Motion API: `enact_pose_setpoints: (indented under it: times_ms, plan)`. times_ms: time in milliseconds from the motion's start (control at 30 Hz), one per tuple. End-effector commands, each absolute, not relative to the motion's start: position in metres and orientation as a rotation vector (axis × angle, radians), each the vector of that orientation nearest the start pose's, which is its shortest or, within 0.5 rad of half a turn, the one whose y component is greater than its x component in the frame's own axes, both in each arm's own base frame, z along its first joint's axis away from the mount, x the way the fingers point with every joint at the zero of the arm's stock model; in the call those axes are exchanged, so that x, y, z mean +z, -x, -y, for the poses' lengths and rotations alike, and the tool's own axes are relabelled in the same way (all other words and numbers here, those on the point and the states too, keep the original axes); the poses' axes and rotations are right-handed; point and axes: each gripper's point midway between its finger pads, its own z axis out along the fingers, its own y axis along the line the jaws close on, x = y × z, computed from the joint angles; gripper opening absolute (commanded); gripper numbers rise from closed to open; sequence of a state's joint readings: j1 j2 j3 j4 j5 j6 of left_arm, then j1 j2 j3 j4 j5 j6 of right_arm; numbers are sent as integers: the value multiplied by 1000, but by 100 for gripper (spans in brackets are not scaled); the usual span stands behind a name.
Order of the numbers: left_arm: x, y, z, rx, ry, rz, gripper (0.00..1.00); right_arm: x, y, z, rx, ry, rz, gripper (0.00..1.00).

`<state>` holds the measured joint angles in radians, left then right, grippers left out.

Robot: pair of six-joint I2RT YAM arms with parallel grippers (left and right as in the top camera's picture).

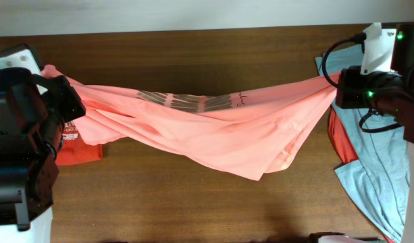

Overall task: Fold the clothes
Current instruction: 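Lift the pink shirt with both grippers and stretch it apart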

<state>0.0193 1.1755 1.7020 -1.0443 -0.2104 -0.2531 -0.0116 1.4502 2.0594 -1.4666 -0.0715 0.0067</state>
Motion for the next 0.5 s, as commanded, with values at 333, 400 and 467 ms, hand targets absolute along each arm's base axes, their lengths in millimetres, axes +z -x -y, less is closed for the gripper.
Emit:
enact_pose_setpoints:
  times_ms: [333, 400, 467]
  plan:
    - [329, -374, -38, 92, 392, -2309, 0, 205, -427, -2, 64, -20, -2864, 4]
    - [305, -388, -34, 78, 381, -2377, 0, 179, -438, -6, 97, -17, -2904, 4]
    - [279, -403, -29, 80, 371, -2443, 0, 150, -451, -14, 169, -12, -2939, 4]
